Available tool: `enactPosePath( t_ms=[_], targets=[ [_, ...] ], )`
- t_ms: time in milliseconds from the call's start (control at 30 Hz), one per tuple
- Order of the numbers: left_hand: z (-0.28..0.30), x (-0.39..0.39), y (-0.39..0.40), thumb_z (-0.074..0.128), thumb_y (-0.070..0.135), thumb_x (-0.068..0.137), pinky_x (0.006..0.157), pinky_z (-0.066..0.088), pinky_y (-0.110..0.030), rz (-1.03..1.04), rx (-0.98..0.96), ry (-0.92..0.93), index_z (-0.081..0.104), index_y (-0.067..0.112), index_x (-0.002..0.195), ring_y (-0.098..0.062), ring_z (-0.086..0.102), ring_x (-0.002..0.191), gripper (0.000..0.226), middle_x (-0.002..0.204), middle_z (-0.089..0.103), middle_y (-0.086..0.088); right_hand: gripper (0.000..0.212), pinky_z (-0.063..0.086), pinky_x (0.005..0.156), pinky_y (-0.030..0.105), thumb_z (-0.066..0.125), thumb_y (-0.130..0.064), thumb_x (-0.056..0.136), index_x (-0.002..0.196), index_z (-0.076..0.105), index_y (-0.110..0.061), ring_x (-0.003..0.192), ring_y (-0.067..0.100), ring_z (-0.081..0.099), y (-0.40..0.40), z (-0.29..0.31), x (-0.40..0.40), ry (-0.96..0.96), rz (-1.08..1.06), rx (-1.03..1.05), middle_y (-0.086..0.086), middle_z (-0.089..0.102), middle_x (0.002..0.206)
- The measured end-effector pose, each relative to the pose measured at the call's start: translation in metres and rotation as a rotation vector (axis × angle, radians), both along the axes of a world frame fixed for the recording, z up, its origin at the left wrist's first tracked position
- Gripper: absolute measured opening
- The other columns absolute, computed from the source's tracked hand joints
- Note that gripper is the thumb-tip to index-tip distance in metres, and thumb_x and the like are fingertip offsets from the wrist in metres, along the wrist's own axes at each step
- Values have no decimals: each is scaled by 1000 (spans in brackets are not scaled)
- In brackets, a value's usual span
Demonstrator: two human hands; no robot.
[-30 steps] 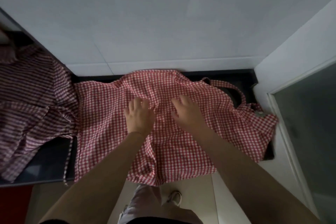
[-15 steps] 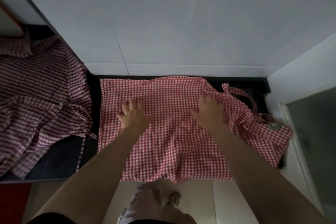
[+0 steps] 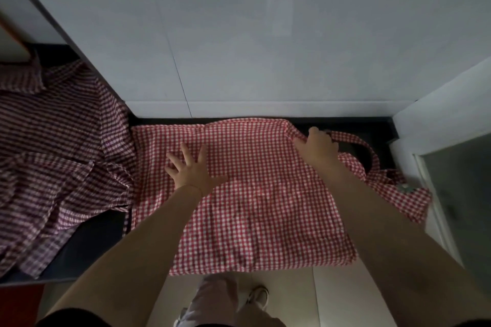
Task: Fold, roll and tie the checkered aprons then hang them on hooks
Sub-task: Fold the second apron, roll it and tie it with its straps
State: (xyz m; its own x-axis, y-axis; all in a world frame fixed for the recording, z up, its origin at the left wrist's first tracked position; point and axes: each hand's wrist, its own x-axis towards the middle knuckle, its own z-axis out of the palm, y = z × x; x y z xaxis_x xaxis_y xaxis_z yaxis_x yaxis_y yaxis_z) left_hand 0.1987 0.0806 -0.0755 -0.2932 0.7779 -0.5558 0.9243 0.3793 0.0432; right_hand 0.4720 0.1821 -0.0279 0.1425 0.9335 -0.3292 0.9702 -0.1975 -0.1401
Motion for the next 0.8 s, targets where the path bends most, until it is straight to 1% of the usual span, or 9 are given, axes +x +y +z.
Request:
enactPosePath(
  t_ms=[100, 200, 333, 400, 467, 533, 633, 667, 800],
  targets=[
    [0, -1, -1, 45, 90, 70, 116, 9, -66, 7, 5, -1, -12, 35, 155, -55, -12, 144, 116, 161, -21, -18, 58, 38, 103, 42, 46, -46, 101, 140, 42, -3, 129, 38, 49, 5, -3, -1, 159, -113, -178, 22, 52, 140],
    [-2, -1, -2, 45, 90, 70, 116, 8, -66, 14, 13, -12, -14, 36, 155, -55, -13, 144, 116, 161, -22, -17, 56, 42, 102, 41, 56, -36, 98, 144, 37, -11, 125, 38, 52, -1, -9, -1, 186, -3, -240, 19, 55, 138],
    [-3, -1, -3, 43, 91, 69, 117, 7, -66, 7, -1, -12, -16, 36, 154, -54, -15, 143, 117, 161, -23, -17, 23, 46, 84, 36, 58, -27, 96, 107, 56, -8, 102, 34, 61, -10, -14, 0, 149, 50, -137, 17, 66, 109],
    [-4, -2, -3, 43, 91, 69, 117, 7, -66, 7, 2, -9, -17, 36, 154, -55, -15, 143, 117, 161, -23, -17, 16, 49, 82, 35, 59, -25, 95, 100, 59, -10, 95, 30, 61, -8, -6, -3, 130, -14, -99, 12, 66, 103],
    [-4, -1, -3, 43, 91, 69, 116, 7, -66, 6, 3, -1, -16, 36, 154, -55, -14, 143, 117, 161, -22, -18, 16, 53, 88, 40, 62, -25, 92, 99, 67, -11, 95, 29, 64, -1, 1, -3, 137, -87, -129, 11, 68, 102],
    [-4, 1, -2, 44, 90, 69, 116, 7, -66, 6, 3, 4, -16, 36, 154, -55, -14, 143, 117, 161, -22, -18, 13, 57, 89, 42, 66, -17, 91, 98, 71, -7, 90, 29, 69, 7, 10, -2, 240, -204, -214, 13, 71, 97],
    [-2, 1, -1, 47, 90, 69, 116, 8, -66, 15, -2, 0, -14, 36, 155, -55, -13, 144, 118, 161, -21, -18, 7, 59, 82, 38, 62, -5, 95, 98, 65, 0, 74, 23, 69, 10, 29, -4, 563, -453, -410, 14, 70, 84],
    [-1, 1, 0, 48, 89, 69, 116, 8, -67, 18, -4, -4, -14, 36, 155, -55, -13, 144, 118, 161, -21, -18, 9, 58, 78, 34, 59, -6, 97, 100, 63, 0, 73, 20, 68, 14, 33, -4, 599, -475, -460, 11, 70, 84],
    [1, 2, 1, 49, 88, 69, 116, 8, -67, 27, -13, -9, -13, 36, 155, -55, -14, 144, 118, 161, -22, -18, 17, 57, 54, 25, 56, -12, 98, 92, 62, 3, 56, 18, 69, 32, 44, 3, 482, -523, -449, 7, 76, 77]
  ],
)
